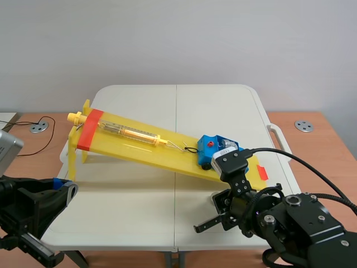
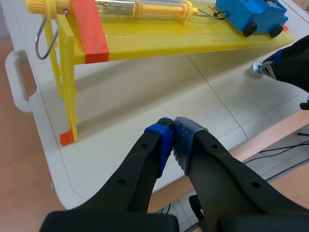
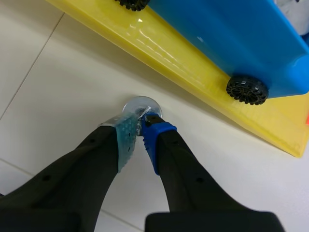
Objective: Place the four metal weights on the blue cart on the ramp.
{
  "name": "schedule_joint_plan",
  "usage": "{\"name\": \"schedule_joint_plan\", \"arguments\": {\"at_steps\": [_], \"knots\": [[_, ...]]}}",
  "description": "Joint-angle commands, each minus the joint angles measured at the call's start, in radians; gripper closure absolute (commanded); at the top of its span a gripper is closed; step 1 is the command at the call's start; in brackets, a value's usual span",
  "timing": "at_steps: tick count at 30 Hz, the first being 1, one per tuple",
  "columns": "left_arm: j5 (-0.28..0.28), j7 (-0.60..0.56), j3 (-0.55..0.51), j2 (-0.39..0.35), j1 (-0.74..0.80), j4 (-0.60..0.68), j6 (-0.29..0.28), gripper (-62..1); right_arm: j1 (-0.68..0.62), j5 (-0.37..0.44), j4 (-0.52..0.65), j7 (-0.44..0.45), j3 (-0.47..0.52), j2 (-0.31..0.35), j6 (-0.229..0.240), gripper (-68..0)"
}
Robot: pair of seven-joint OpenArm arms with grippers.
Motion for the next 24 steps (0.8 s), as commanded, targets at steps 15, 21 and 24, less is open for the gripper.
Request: {"name": "schedule_joint_plan", "arguments": {"at_steps": [15,21,24], "knots": [[-0.051,-0.104,-0.016,0.008,-0.02,0.069,-0.025,-3.1,0.032,0.07,0.076,0.074,0.024,0.008,0.019,-0.7],[-0.051,-0.104,-0.016,0.008,-0.02,0.069,-0.025,-3.1,-0.072,0.089,0.25,0.065,0.026,0.071,0.019,-0.7],[-0.051,-0.104,-0.016,0.008,-0.02,0.069,-0.025,-3.1,-0.12,0.09,0.32,0.06,0.037,0.092,0.019,-0.7]]}}
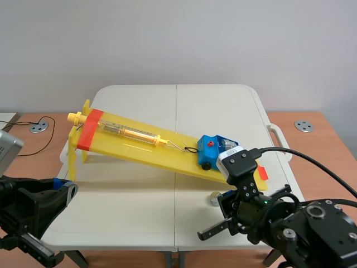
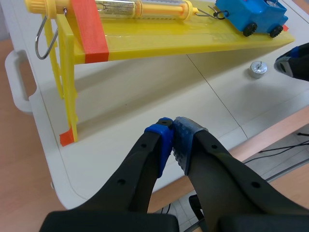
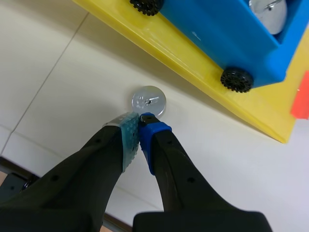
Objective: Place the four metal weights on the blue cart on the ramp.
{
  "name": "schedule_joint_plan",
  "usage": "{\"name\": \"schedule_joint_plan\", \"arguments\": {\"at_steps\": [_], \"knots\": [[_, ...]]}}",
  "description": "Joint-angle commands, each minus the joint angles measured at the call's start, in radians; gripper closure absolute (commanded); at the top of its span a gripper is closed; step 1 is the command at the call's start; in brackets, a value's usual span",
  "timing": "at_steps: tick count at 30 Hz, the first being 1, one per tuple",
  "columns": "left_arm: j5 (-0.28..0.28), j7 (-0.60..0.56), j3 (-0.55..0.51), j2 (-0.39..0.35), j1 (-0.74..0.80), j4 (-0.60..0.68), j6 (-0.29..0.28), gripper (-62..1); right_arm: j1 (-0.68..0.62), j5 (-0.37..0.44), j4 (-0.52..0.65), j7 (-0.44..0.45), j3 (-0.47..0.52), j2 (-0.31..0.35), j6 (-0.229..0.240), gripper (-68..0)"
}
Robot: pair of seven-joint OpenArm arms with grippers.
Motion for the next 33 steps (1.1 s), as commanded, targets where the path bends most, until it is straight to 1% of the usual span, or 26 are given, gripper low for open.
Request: {"name": "schedule_joint_plan", "arguments": {"at_steps": [1,4,5,6,8,9,10,15,18,20,30,33], "knots": [[-0.051,-0.104,-0.016,0.008,-0.02,0.069,-0.025,-3.1,-0.002,0.06,0.139,0.066,0.043,0.034,0.015,-0.7],[-0.051,-0.104,-0.016,0.008,-0.02,0.069,-0.025,-3.1,-0.013,0.06,0.163,0.063,0.063,0.034,0.014,-0.7],[-0.051,-0.104,-0.016,0.008,-0.02,0.069,-0.025,-3.1,-0.009,0.061,0.163,0.064,0.064,0.033,0.014,-1.7],[-0.051,-0.104,-0.016,0.008,-0.02,0.069,-0.025,-3.1,-0.005,0.065,0.163,0.064,0.064,0.032,0.014,-5.5],[-0.051,-0.104,-0.016,0.008,-0.02,0.069,-0.025,-3.1,0.006,0.073,0.161,0.063,0.063,0.03,0.019,-16.6],[-0.051,-0.104,-0.016,0.008,-0.02,0.069,-0.025,-3.1,0.012,0.084,0.158,0.064,0.064,0.027,0.019,-20.7],[-0.051,-0.104,-0.016,0.008,-0.02,0.069,-0.025,-3.1,0.021,0.091,0.154,0.064,0.063,0.024,0.019,-21.8],[-0.051,-0.103,-0.016,0.008,-0.02,0.069,-0.025,-3.1,0.067,0.105,0.108,0.063,0.063,-0.016,0.018,-22.1],[-0.051,-0.103,-0.016,0.008,-0.02,0.069,-0.025,-3.1,0.09,0.105,0.073,0.063,0.063,-0.042,0.027,-28.1],[-0.051,-0.103,-0.016,0.008,-0.02,0.069,-0.025,-3.1,0.103,0.104,0.056,0.064,0.061,-0.056,0.026,-29.4],[-0.051,-0.103,-0.016,0.008,-0.02,0.069,-0.025,-3.1,0.155,0.105,-0.036,0.066,0.058,-0.089,0.025,-28.8],[-0.051,-0.103,-0.016,0.008,-0.02,0.069,-0.025,-3.1,0.171,0.105,-0.061,0.079,0.058,-0.092,0.026,-28.6]]}}
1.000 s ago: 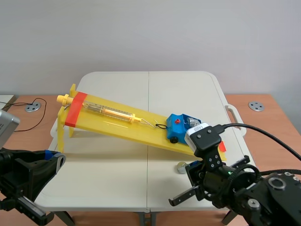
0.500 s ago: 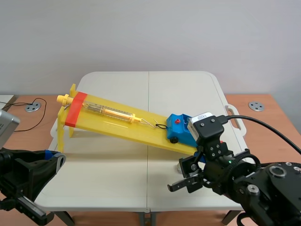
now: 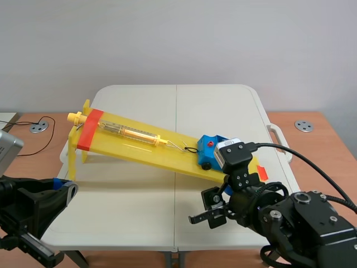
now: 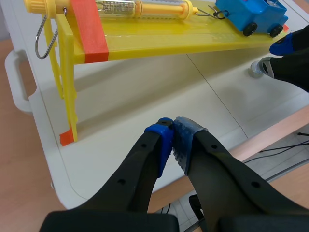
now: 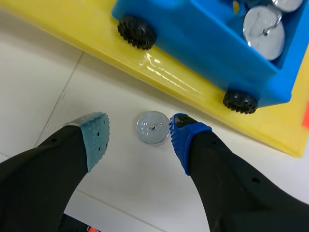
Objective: Place the four metal weights on the blue cart on the ramp.
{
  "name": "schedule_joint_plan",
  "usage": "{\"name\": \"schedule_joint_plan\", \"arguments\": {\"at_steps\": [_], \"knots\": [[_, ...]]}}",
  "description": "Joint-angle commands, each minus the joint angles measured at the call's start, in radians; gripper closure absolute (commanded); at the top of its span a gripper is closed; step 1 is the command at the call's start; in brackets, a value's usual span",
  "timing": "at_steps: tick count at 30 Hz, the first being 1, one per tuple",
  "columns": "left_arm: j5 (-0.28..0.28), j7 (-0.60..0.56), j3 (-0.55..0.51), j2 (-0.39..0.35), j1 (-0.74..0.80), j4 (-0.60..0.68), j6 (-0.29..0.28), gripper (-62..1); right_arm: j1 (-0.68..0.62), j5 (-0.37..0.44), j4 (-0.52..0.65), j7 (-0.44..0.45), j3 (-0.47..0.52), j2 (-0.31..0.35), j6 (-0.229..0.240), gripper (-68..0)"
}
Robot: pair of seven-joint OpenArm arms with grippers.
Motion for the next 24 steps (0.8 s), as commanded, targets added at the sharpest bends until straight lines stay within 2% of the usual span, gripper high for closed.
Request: {"name": "schedule_joint_plan", "arguments": {"at_steps": [1,19,24], "knots": [[-0.051,-0.103,-0.016,0.008,-0.02,0.069,-0.025,-3.1,0.089,0.063,0.04,0.098,0.024,-0.009,0.018,-27.9],[-0.051,-0.103,-0.016,0.008,-0.02,0.069,-0.025,-3.1,0.14,0.06,-0.052,0.113,0.005,-0.053,0.019,-26.3],[-0.051,-0.103,-0.016,0.008,-0.02,0.069,-0.025,-3.1,0.14,0.048,-0.054,0.114,0.005,-0.053,0.003,-26.3]]}}
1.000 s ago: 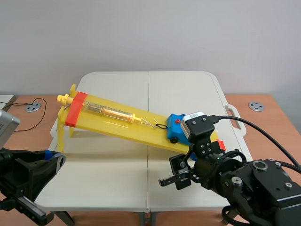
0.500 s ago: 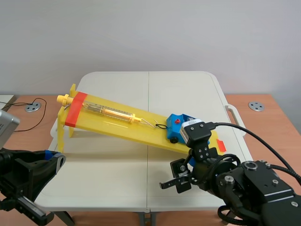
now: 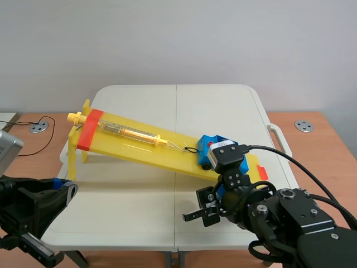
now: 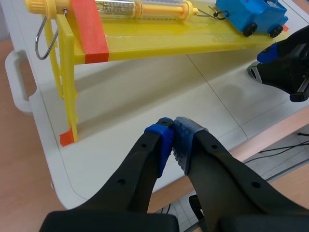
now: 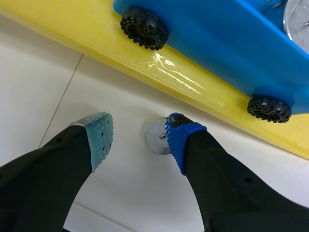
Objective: Place the four metal weights on the blue cart on the ramp.
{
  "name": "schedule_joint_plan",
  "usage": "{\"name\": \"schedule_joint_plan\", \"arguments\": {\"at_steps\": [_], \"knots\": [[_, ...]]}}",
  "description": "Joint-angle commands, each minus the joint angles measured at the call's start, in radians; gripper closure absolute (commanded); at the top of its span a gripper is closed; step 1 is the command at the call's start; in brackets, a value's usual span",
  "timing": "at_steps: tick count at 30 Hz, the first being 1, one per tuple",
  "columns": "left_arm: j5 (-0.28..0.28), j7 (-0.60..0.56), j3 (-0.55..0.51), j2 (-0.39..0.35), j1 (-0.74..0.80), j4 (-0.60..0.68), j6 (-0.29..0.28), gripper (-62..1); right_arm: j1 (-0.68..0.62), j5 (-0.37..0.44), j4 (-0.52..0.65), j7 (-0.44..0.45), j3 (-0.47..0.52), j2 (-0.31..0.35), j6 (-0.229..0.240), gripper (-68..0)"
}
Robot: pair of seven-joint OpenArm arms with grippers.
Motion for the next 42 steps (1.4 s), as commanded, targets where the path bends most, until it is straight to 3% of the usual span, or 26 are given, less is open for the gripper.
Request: {"name": "schedule_joint_plan", "arguments": {"at_steps": [1,18,23,33,42], "knots": [[-0.051,-0.103,-0.016,0.008,-0.02,0.069,-0.025,-3.1,0.083,0.048,0.038,0.11,0.006,-0.014,0.003,-26.3],[-0.051,-0.103,-0.016,0.008,-0.02,0.069,-0.025,-3.1,0.08,0.048,-0.006,0.075,0.006,-0.014,-0.027,-25.8],[-0.051,-0.103,-0.016,0.008,-0.02,0.069,-0.025,-3.1,0.08,0.048,-0.006,0.039,0.006,-0.014,-0.027,-24.1],[-0.051,-0.103,-0.016,0.008,-0.02,0.069,-0.025,-3.1,0.075,0.049,-0.006,-0.022,0.006,-0.008,-0.046,-13.5],[-0.051,-0.104,-0.016,0.008,-0.02,0.069,-0.025,-3.1,0.074,0.049,-0.006,-0.115,0.006,0.018,-0.045,-12.1]]}}
